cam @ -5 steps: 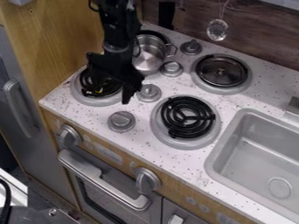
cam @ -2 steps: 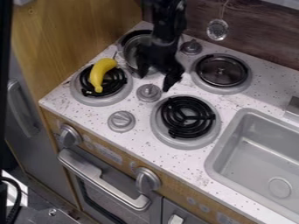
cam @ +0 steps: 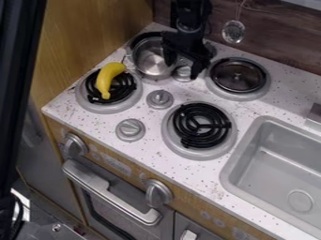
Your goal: Put the pot on the lower right burner
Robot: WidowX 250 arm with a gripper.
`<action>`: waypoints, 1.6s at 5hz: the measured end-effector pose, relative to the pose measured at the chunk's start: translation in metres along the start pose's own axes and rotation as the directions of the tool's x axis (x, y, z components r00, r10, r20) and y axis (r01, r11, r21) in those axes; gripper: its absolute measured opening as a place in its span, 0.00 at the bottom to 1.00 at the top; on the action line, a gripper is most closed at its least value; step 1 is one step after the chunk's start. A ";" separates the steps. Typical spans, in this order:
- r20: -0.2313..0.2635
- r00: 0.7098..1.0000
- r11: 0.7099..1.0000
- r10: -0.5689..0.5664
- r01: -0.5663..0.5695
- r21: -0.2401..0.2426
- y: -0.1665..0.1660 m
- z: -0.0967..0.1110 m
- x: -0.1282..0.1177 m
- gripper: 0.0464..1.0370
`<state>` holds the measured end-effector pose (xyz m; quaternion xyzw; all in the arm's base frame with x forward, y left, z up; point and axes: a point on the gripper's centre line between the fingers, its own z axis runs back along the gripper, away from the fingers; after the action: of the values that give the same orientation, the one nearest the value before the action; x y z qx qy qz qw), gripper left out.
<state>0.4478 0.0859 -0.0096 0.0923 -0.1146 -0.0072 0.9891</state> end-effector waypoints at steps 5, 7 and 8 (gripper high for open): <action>-0.157 0.986 0.999 0.052 -0.053 -0.003 0.032 -0.054 -0.015 0.96; -0.104 0.993 0.998 0.053 -0.058 -0.037 0.019 -0.031 -0.009 0.96; -0.033 0.996 0.996 0.080 -0.081 -0.046 0.022 -0.011 0.001 0.96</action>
<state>0.4512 0.1093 -0.0164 0.0642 -0.1028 0.0313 0.9921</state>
